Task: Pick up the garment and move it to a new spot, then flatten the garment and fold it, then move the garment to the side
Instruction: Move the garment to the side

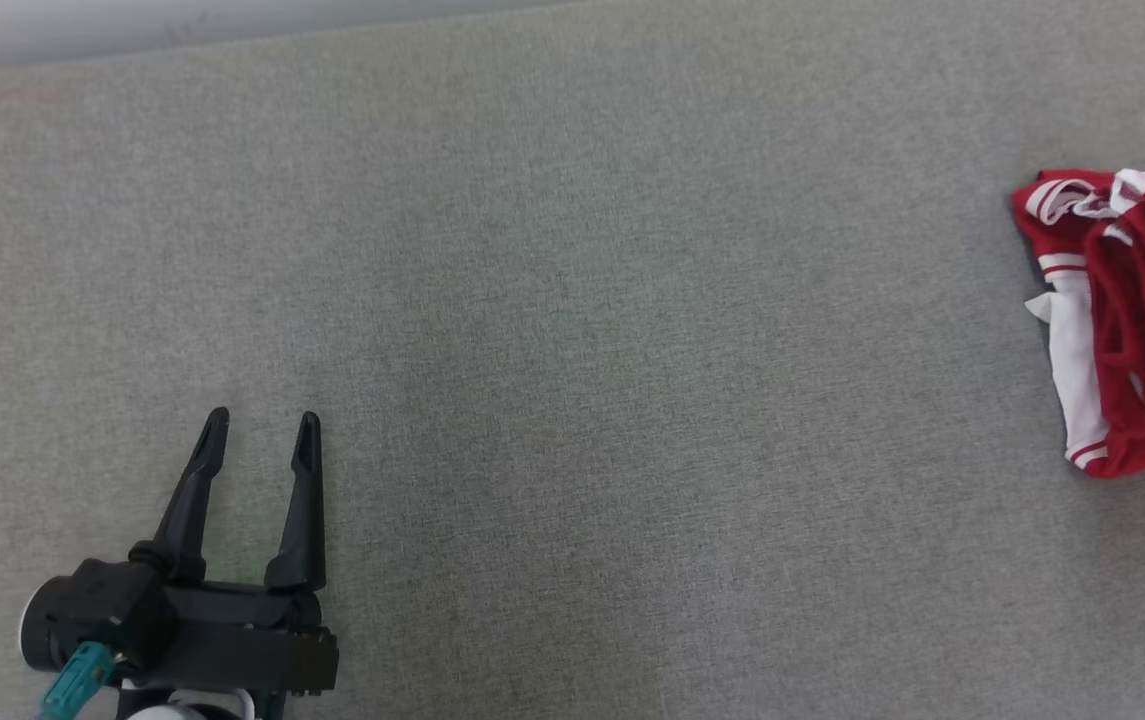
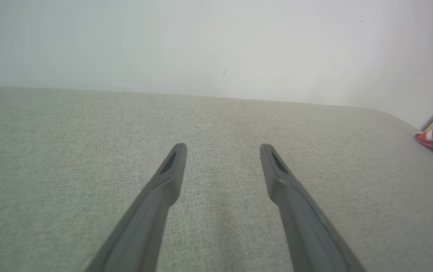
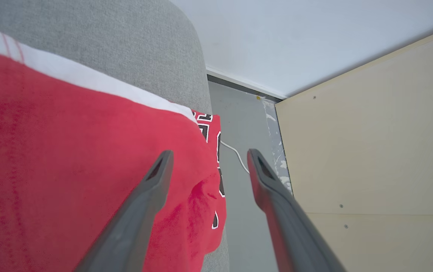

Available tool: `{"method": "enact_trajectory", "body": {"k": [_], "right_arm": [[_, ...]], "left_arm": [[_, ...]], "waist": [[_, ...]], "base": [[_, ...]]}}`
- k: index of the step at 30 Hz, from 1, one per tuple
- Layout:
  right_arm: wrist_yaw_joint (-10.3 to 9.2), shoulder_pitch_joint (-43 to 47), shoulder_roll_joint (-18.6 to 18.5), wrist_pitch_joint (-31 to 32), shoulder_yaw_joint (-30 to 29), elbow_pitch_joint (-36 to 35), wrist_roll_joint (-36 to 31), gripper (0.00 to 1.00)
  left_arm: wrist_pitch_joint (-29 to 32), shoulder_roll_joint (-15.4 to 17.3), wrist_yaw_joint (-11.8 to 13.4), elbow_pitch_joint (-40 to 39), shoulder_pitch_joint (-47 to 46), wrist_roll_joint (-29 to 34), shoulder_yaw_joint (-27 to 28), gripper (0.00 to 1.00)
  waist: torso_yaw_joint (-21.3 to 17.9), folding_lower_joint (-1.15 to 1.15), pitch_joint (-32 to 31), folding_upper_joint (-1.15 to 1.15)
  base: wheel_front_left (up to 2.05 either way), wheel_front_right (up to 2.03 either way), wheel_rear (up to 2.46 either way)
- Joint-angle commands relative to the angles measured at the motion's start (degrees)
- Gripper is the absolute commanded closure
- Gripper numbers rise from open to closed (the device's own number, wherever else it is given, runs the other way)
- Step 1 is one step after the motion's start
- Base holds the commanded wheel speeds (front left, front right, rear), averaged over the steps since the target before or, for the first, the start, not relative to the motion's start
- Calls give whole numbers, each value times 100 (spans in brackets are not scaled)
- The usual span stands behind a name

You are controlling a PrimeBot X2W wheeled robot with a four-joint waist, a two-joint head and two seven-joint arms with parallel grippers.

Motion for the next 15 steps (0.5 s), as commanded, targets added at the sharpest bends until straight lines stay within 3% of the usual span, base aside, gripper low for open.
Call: {"method": "enact_trajectory", "body": {"k": [1,10,15], "right_arm": [[-13,125,170,-158,-117,-73,32,0],[-13,902,833,-1202,-332,-994,712,0],[-13,1639,1466,-1762,-642,-1693,1087,0]], "left_arm": [[1,-12,7,-21,19,-56,37,0],[1,-115,7,92,377,-266,184,0],[1,-141,35,208,599,-361,316,0]], "waist": [[-22,-1,-190,-1],[117,-1,-1026,-1],[281,-1,-1515,-1]], "base": [[0,0,0],[0,0,0],[0,0,0]]}}
